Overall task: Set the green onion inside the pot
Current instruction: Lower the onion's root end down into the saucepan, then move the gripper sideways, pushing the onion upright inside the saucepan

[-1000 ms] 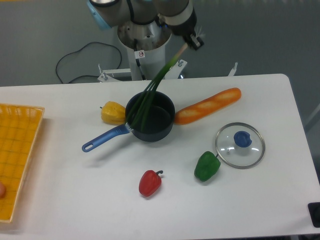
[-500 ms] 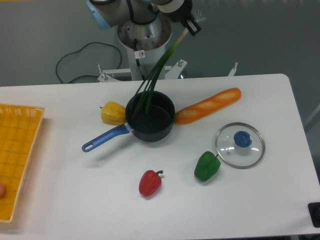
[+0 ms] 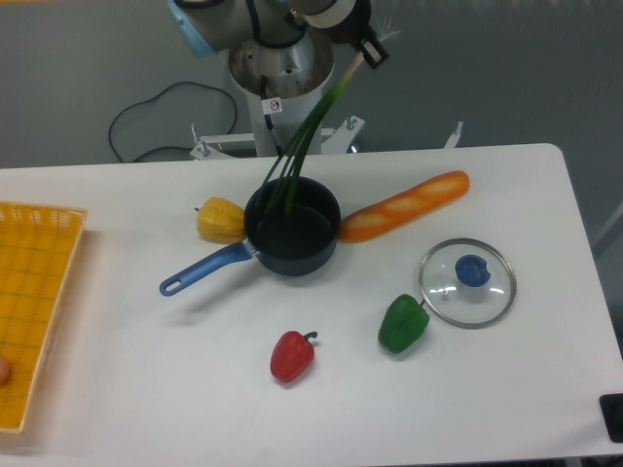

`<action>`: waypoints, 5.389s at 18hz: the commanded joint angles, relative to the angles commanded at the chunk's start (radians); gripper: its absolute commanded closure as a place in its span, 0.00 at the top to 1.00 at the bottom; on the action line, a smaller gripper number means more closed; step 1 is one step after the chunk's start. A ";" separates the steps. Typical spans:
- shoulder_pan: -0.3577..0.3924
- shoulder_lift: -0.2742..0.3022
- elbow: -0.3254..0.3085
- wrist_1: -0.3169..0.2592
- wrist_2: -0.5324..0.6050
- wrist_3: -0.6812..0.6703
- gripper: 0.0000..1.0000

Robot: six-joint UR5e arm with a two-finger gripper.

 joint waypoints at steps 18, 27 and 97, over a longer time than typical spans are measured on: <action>-0.072 -0.083 0.015 0.008 0.002 -0.117 0.15; -0.074 -0.100 0.017 0.012 0.029 -0.138 0.15; -0.241 -0.229 0.021 -0.002 0.124 -0.307 0.22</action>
